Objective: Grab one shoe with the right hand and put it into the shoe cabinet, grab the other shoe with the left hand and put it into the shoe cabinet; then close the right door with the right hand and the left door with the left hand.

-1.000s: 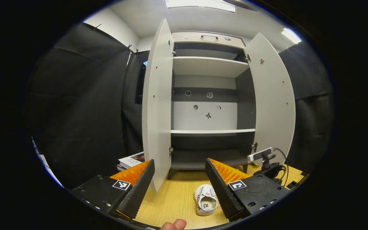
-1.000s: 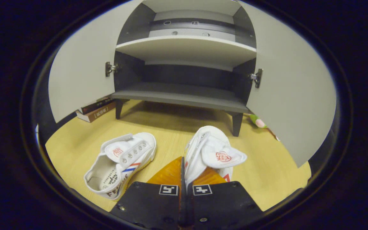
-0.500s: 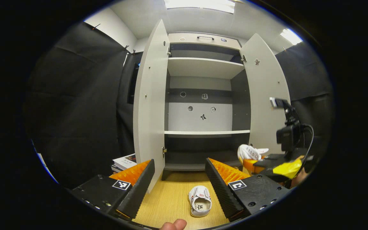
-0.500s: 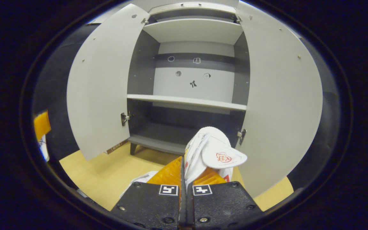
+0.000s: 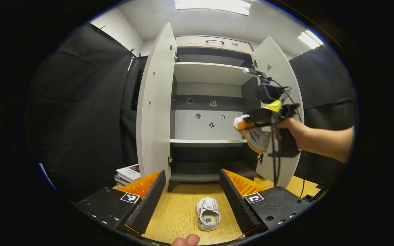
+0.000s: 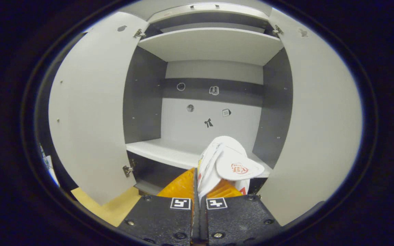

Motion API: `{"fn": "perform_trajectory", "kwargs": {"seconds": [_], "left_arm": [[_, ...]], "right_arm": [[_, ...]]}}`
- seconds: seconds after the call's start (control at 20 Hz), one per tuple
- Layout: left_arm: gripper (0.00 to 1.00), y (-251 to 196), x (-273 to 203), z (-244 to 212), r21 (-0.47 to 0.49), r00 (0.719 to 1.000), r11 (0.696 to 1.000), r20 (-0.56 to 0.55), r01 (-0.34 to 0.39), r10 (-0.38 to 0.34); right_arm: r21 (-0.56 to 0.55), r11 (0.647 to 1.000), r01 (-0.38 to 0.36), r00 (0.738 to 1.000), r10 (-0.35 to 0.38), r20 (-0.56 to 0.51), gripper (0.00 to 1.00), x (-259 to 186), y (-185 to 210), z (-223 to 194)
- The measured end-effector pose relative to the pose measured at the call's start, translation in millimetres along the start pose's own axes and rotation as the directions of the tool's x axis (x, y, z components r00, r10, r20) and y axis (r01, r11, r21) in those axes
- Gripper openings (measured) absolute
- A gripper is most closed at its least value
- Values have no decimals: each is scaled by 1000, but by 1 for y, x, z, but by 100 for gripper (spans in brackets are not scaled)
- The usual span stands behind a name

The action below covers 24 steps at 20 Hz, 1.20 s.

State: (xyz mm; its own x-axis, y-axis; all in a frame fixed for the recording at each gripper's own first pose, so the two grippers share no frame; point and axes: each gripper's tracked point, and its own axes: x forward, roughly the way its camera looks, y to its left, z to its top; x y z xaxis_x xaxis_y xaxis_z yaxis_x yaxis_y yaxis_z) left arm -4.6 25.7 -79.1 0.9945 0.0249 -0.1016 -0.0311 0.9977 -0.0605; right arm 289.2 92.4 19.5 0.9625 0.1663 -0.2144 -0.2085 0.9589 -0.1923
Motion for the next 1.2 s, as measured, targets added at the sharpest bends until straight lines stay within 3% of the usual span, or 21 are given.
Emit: {"fn": "perform_trajectory", "kwargs": {"seconds": [0.2, 0.5, 0.75, 0.85, 1.05, 1.15, 1.2], "left_arm": [[95, 1, 1, -2, 12, 1000, 1000, -4, 2, -2], [95, 11, 5, -9, 12, 1000, 1000, -23, -20, 20], [95, 13, 8, -10, 7, 999, 1000, -26, -26, 26], [95, 13, 9, -12, 15, 999, 1000, -27, -26, 26], [95, 14, 10, -14, 15, 999, 1000, -35, -27, 27], [95, 13, 11, -13, 13, 999, 1000, -31, -26, 27], [95, 14, 12, -12, 15, 999, 999, -27, -28, 29]], "right_arm": [[-9, 999, 39, 994, -40, -105, 4, 62, -15, 17], [-3, 995, 103, 961, -100, -257, 4, 133, -38, 23], [-38, 993, 110, 915, -116, -385, 4, 158, -42, 2], [-31, 991, 130, 911, -132, -392, 5, 160, -43, 0], [-57, 990, 130, 908, -142, -395, 20, 162, -40, 1], [-57, 989, 135, 909, -146, -391, 43, 158, -37, 4], [-52, 989, 137, 910, -147, -389, 41, 155, -38, 6]]}}
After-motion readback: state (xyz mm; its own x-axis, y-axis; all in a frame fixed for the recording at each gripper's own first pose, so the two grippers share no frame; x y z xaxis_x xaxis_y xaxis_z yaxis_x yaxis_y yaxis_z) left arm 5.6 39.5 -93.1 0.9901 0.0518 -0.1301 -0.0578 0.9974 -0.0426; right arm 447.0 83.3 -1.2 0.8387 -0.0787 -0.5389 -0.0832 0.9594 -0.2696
